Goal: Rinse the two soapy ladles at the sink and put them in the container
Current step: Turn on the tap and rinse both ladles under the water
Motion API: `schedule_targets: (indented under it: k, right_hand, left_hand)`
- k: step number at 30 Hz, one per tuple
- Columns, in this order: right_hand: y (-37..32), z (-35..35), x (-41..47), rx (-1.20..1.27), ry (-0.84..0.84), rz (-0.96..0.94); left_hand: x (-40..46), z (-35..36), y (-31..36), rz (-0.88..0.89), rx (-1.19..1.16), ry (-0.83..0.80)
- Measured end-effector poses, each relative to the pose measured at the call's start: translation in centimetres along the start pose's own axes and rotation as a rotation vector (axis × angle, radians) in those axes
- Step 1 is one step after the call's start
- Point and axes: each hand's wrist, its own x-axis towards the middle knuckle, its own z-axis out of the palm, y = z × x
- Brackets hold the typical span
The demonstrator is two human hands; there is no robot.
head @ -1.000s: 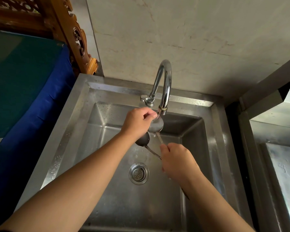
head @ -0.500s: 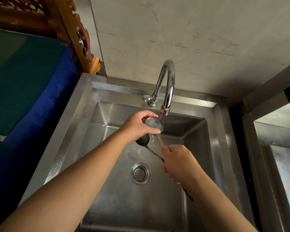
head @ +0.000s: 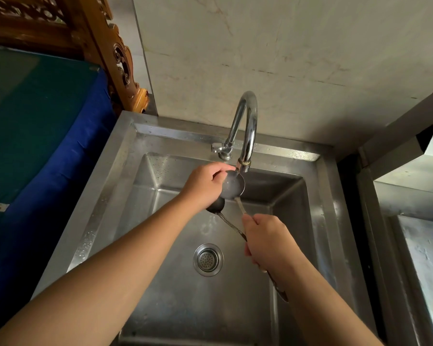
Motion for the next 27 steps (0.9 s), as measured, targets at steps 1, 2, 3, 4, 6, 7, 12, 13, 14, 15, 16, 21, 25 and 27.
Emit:
schedule_targets:
  k: [1, 2, 3, 4, 6, 7, 12, 13, 14, 15, 16, 21, 25, 27]
  right_hand:
    - [0.1, 0.0, 0.0, 0.028, -0.014, 0.019]
    - [0.1, 0.0, -0.1, 0.052, -0.031, 0.036]
    - [0.1, 0.1, -0.2, 0.071, -0.049, 0.052]
    - [0.0, 0.2, -0.3, 0.087, -0.065, 0.065]
    - [-0.1, 0.3, -0.5, 0.106, -0.081, 0.078]
    - [-0.1, 0.4, -0.6, 0.111, -0.083, 0.080]
    - [-0.3, 0.6, -1.0, 0.133, -0.100, 0.079]
    - [-0.3, 0.6, -1.1, 0.140, -0.096, 0.078]
    - [-0.3, 0.6, -1.2, 0.147, -0.091, 0.077]
    - [-0.4, 0.6, -1.3, 0.148, -0.085, 0.075]
    - [-0.5, 0.7, -1.3, 0.145, -0.078, 0.071]
    - [-0.9, 0.5, -1.4, 0.144, -0.045, 0.052]
    - [-0.9, 0.1, -1.6, 0.217, -0.039, 0.083]
    - [-0.9, 0.1, -1.6, 0.260, -0.047, 0.098]
  left_hand:
    - [-0.3, -0.2, -0.2, -0.046, -0.052, -0.051]
    - [-0.6, -0.4, -0.4, -0.078, -0.101, -0.101]
    - [-0.9, -0.6, -0.5, -0.099, -0.141, -0.145]
    - [-1.1, -0.7, -0.5, -0.112, -0.179, -0.178]
    - [-1.5, -0.9, -0.5, -0.129, -0.252, -0.211]
    - [-1.6, -1.0, -0.5, -0.142, -0.272, -0.215]
    - [-1.4, -0.6, -0.3, -0.140, -0.213, -0.177]
    - [-1.3, -0.5, -0.2, -0.128, -0.190, -0.168]
    - [-1.1, -0.4, 0.0, -0.118, -0.167, -0.151]
    - [-0.9, -0.2, 0.1, -0.111, -0.137, -0.124]
    - [-0.7, 0.0, 0.4, -0.108, -0.102, -0.087]
    - [0.1, 0.7, 1.0, 0.050, 0.059, 0.086]
    - [0.4, 0.2, 0.4, -0.011, -0.016, 0.002]
    - [0.0, -0.2, 0.2, -0.095, -0.131, -0.076]
